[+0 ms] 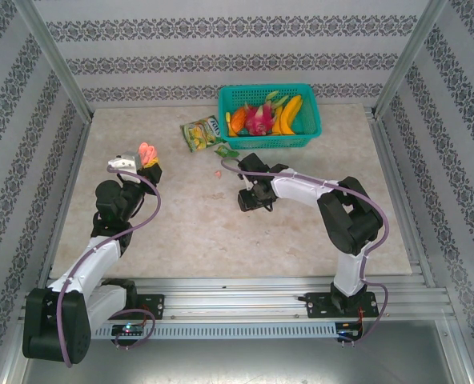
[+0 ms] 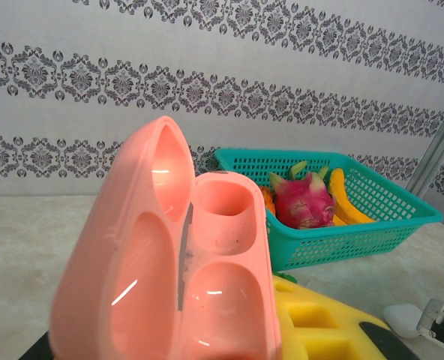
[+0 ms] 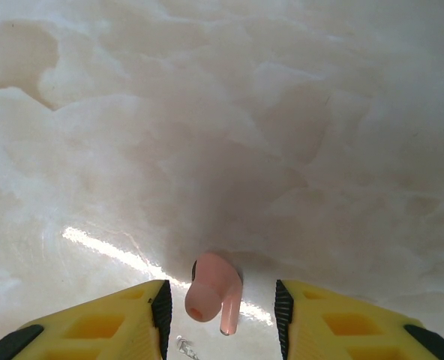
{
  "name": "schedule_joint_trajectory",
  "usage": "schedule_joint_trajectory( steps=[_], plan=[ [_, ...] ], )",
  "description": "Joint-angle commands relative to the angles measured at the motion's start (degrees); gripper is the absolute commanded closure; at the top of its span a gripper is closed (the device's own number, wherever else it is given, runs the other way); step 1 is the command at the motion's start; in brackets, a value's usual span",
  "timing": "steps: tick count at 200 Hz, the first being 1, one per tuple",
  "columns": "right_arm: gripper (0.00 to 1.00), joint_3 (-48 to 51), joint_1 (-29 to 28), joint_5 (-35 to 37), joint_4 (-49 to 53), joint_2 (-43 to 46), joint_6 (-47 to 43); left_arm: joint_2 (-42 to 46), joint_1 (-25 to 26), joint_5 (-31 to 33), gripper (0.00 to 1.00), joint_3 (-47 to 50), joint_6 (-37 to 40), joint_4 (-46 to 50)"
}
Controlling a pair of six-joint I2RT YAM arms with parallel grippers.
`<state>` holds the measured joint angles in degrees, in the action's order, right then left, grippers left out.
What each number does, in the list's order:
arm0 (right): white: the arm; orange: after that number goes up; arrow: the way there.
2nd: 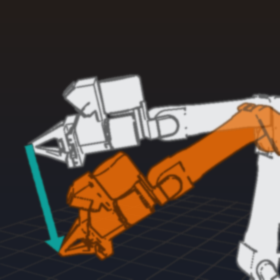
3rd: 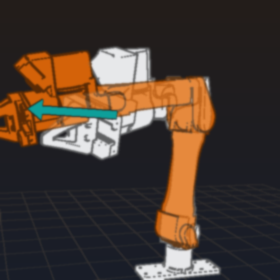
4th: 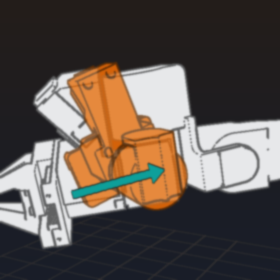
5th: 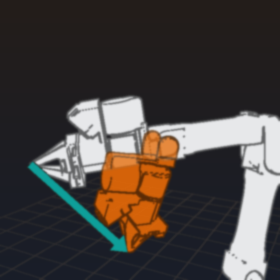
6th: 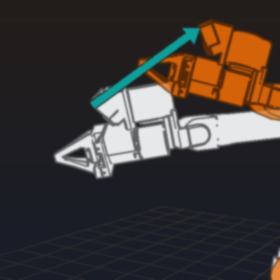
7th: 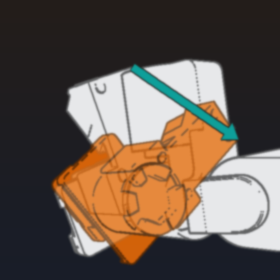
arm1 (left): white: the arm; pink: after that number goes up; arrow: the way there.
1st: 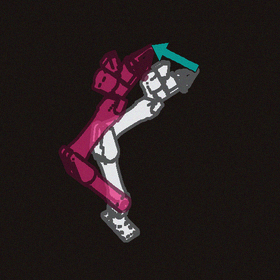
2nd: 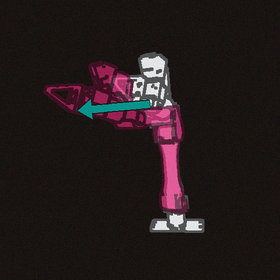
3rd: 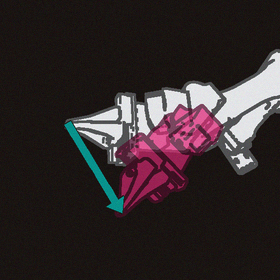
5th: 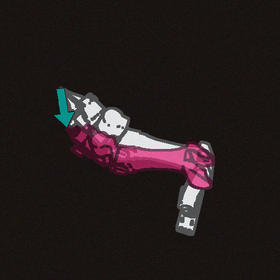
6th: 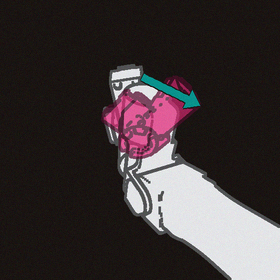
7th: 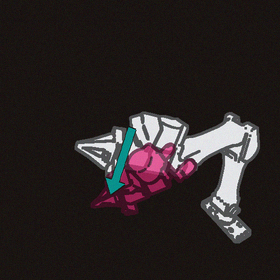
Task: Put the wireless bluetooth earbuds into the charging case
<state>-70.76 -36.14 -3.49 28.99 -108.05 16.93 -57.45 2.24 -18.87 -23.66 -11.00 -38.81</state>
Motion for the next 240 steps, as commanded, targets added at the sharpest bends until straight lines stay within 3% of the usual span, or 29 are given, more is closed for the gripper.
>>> schedule_joint_trajectory(
  steps=[1, 167, 240],
  plan=[
    [0.56, -0.7, -1.08, 0.58, 1.72, -0.4, -1.02, 0.15, -0.57, -0.69, 1.0, -1.73, -0.77, -1.25],
    [0.56, -0.08, 0.19, 2.3, 2.03, -1.62, -1.46, 0.1, -0.57, -0.99, 1.0, -1.99, -1.04, -1.19],
    [0.57, 1.73, 6.37, 4.6, 3.1, 2.8, -0.95, 0.09, -0.57, -1.04, 1.0, -2.0, -0.99, -1.18]
  ],
)
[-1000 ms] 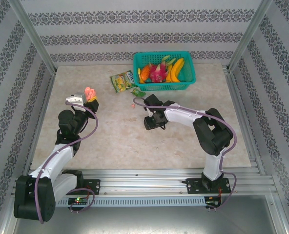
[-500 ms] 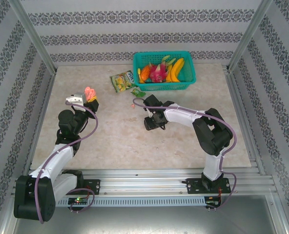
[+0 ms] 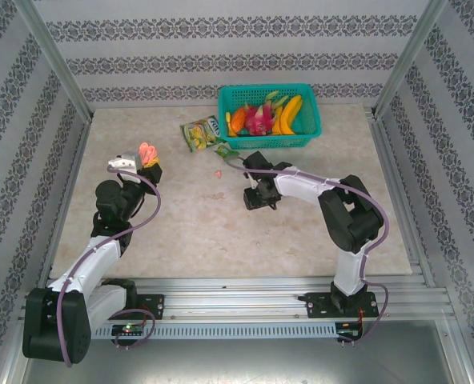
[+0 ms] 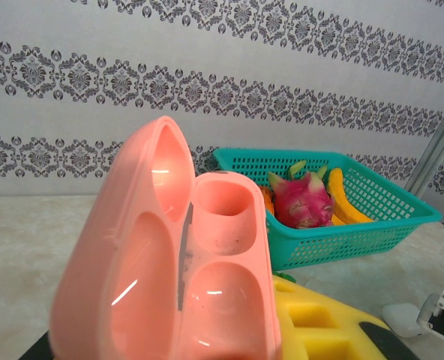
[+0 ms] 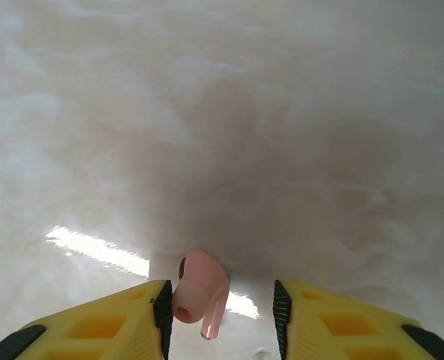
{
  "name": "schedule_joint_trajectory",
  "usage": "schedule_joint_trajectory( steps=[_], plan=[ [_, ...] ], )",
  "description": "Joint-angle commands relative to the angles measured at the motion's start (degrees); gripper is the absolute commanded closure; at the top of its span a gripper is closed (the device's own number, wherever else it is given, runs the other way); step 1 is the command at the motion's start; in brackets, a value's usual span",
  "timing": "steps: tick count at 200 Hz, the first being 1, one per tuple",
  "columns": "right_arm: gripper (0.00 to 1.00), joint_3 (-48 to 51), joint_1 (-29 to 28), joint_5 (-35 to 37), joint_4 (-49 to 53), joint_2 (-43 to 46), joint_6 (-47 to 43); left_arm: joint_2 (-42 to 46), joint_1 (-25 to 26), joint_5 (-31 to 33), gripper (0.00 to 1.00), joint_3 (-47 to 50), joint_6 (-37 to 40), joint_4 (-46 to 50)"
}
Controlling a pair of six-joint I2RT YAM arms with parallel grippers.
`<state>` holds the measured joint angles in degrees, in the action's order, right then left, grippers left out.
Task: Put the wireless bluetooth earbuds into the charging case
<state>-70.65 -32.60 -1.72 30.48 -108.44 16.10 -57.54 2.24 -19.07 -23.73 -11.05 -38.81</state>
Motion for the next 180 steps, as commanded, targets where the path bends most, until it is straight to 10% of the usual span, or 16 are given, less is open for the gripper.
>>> schedule_joint_trajectory(
  steps=[1, 78, 180],
  plan=[
    [0.58, 1.68, 3.0, 2.84, 1.61, 3.26, 0.02, 0.2, -0.57, -0.82, 1.0, -1.94, -0.97, -1.18],
    [0.59, 5.5, 12.29, 7.58, 3.46, 10.36, 8.6, -0.41, -0.58, -0.89, 1.0, -2.0, -1.16, -1.83],
    [0.42, 2.06, 3.85, 7.39, 4.24, 5.43, 32.94, -0.82, -0.53, -1.22, 1.0, -1.77, -1.34, -2.67]
  ],
)
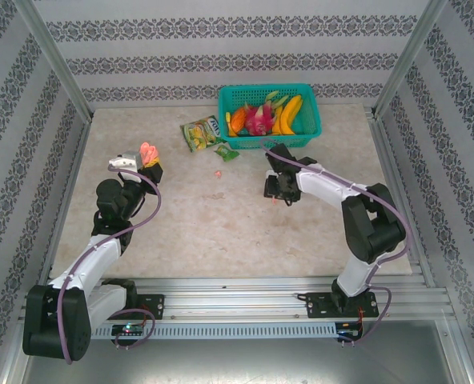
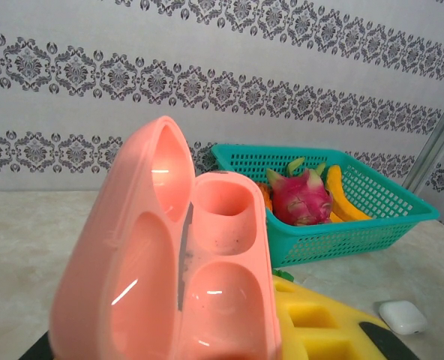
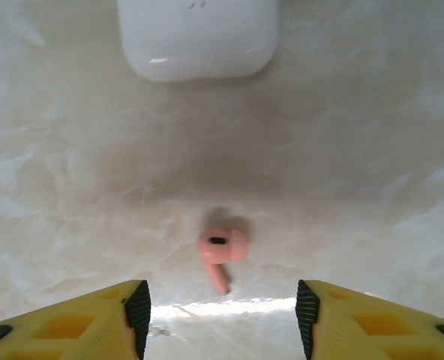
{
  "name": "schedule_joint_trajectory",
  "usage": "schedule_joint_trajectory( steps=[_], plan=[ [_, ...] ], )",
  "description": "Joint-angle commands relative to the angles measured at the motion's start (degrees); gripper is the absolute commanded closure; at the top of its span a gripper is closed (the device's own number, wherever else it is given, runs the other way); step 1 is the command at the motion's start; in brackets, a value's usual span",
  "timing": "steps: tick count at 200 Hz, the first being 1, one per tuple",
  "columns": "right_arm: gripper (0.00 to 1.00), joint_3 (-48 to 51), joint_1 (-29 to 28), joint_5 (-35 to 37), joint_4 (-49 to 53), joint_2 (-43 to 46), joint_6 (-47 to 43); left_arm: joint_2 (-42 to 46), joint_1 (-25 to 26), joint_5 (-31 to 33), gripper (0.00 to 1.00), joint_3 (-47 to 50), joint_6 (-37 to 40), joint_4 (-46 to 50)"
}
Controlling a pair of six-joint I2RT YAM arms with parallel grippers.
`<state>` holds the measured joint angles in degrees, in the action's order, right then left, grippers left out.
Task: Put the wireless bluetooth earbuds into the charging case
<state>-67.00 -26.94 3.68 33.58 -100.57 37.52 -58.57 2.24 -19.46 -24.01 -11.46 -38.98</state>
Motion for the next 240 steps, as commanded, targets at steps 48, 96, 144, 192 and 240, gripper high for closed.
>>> schedule_joint_trajectory(
  steps=[48, 96, 144, 192, 240],
  plan=[
    [0.42, -5.08, -2.67, 5.39, 3.79, -6.87, 18.83, 0.6, -0.49, -0.9, 1.0, -1.1, -0.84, -2.5],
    [0.45, -6.08, -1.99, 5.81, 3.24, -8.65, 16.82, 0.56, -0.53, -0.72, 1.0, -0.81, -1.0, -2.94],
    [0.47, -5.87, -0.68, 3.7, 1.95, -9.81, 13.22, 0.3, -0.57, -0.7, 1.0, -0.88, -0.99, -2.98],
    [0.49, -4.28, 0.04, 2.61, 0.8, -10.16, 11.58, 0.04, -0.55, -0.8, 1.0, -0.93, -1.28, -3.12],
    [0.5, -3.64, -0.72, 1.4, -0.21, -10.15, 9.97, -0.01, -0.48, -0.76, 1.0, -1.16, -1.57, -3.03]
  ],
)
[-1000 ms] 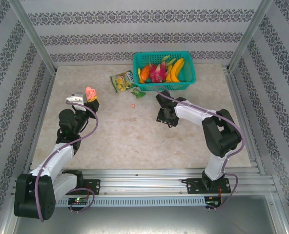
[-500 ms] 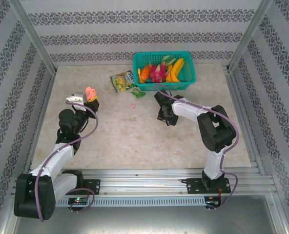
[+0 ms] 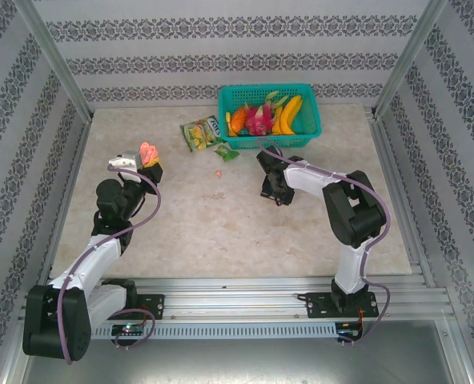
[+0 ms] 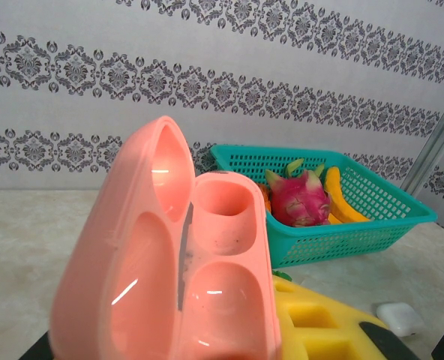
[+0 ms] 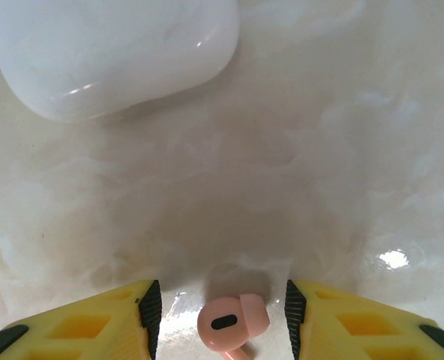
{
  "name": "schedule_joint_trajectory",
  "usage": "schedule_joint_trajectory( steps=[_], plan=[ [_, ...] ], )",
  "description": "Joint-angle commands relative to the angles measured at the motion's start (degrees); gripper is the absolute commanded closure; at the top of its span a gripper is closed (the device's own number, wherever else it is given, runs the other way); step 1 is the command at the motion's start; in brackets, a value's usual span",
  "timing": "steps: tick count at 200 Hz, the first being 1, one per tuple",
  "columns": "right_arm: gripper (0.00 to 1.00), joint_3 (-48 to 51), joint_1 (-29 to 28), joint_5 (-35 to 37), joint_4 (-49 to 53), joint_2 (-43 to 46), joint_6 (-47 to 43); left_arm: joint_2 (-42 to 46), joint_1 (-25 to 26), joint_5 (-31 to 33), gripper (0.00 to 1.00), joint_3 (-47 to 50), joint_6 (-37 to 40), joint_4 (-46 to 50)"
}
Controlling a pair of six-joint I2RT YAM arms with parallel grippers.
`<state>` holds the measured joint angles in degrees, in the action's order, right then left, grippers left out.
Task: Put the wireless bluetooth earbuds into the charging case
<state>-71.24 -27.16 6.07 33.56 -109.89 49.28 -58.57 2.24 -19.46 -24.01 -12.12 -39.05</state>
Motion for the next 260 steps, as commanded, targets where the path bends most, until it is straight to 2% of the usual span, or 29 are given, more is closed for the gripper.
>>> schedule_joint_trajectory(
  steps=[1, 114, 260],
  plan=[
    [0.5, 0.59, -0.52, -1.02, -0.18, -0.85, -1.8, -0.04, -0.48, -0.8, 1.0, -1.19, -0.9, -2.96],
    [0.54, 0.41, -1.17, 0.34, 1.06, -1.99, -4.01, 0.46, -0.48, -0.72, 1.0, -1.29, -1.06, -2.57],
    [0.69, 0.4, -2.64, 0.83, 0.01, -0.05, -3.55, -0.14, -0.49, -1.42, 1.0, -1.47, -1.11, -2.0]
  ],
)
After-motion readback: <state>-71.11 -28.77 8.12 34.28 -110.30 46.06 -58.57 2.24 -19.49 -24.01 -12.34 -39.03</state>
